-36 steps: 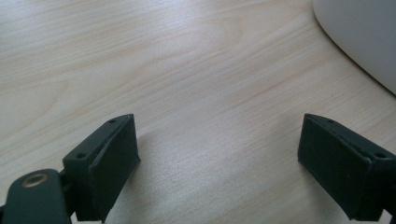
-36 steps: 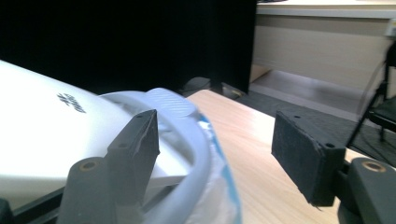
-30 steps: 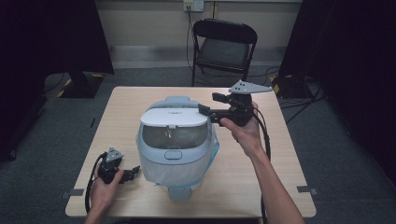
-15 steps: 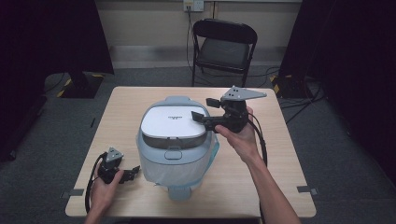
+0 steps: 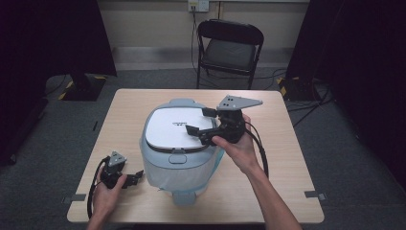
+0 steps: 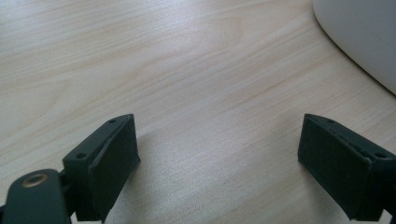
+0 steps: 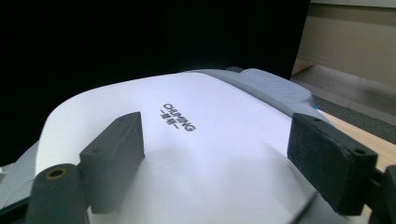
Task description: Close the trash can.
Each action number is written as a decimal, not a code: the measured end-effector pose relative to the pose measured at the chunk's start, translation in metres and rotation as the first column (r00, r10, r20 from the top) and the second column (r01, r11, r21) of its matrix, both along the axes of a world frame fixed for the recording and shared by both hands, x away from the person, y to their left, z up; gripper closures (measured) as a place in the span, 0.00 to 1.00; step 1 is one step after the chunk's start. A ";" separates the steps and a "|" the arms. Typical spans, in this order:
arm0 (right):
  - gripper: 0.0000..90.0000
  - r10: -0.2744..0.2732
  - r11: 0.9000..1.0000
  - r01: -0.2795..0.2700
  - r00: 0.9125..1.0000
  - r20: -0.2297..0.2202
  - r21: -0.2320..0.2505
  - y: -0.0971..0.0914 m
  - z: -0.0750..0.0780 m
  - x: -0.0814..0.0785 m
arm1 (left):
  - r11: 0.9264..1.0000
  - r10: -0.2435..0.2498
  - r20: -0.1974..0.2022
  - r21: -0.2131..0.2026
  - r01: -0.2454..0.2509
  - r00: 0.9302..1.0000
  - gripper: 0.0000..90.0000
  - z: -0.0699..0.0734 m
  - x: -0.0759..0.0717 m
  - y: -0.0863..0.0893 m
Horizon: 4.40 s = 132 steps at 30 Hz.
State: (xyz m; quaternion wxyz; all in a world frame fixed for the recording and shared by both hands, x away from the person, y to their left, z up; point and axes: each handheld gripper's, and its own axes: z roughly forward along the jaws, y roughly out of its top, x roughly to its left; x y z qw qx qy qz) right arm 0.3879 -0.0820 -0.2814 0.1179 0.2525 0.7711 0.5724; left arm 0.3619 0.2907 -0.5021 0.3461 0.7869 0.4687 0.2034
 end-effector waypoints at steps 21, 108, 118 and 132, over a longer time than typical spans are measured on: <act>0.17 0.057 0.997 -0.052 0.995 0.079 -0.065 0.024 -0.005 -0.031 | 1.000 0.001 0.000 0.006 -0.001 1.000 0.12 0.000 0.000 0.000; 0.22 -0.300 0.954 0.300 0.951 0.076 0.001 -0.076 0.005 0.002 | 1.000 0.003 0.000 0.006 -0.003 1.000 0.12 0.000 0.000 0.000; 0.22 -0.364 0.929 0.367 0.930 0.049 -0.048 -0.094 -0.012 0.006 | 1.000 0.003 0.000 0.006 -0.003 1.000 0.12 0.000 0.000 0.000; 0.21 -0.455 0.889 0.452 0.890 -0.016 -0.076 -0.125 -0.045 0.007 | 1.000 0.003 0.000 0.006 -0.003 1.000 0.12 0.000 0.000 0.000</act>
